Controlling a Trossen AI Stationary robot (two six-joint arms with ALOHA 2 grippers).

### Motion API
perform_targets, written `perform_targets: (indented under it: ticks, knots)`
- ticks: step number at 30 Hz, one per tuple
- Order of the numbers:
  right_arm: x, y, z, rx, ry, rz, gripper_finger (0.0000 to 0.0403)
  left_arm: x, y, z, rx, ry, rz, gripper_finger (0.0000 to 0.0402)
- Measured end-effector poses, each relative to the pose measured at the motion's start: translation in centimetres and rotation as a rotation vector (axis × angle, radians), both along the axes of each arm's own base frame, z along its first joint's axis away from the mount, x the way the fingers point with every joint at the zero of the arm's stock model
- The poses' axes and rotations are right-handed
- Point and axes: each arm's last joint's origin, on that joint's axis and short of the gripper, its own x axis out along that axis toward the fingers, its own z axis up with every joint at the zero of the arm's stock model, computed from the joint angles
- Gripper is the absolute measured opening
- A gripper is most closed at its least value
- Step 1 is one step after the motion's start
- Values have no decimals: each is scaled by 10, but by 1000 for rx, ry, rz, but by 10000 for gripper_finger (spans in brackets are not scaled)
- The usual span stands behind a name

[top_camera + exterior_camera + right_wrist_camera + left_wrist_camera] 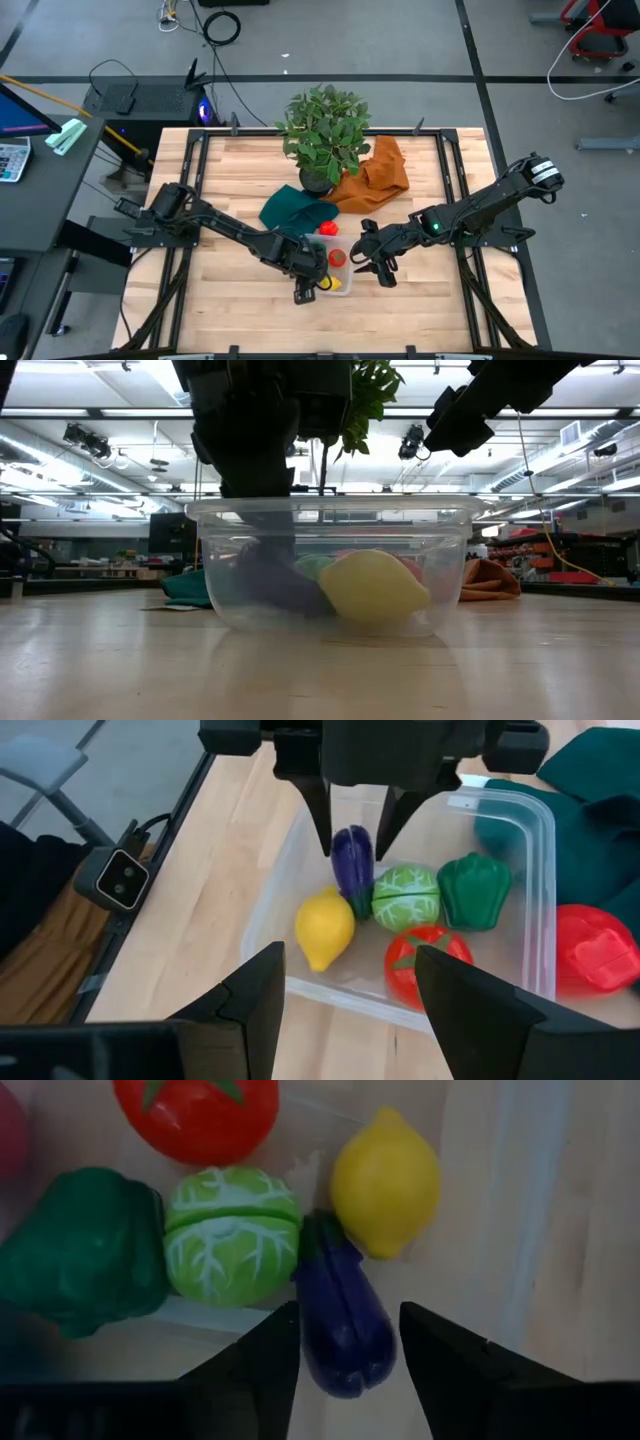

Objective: Pick and placing Produce into tupperware
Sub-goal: Put the eggplant into the transparent bin, then put the apple into the transparent bin

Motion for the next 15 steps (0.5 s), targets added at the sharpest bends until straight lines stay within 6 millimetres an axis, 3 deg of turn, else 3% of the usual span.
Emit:
perform_targets:
  ticks: [8, 15]
  knots:
    - [0, 0, 0, -9, -3, 7, 191, 3, 0, 5, 57, -40, -17, 209]
    - [0, 0, 0, -21, -8, 16, 190, 6, -1, 15, 92, -45, -63, 209]
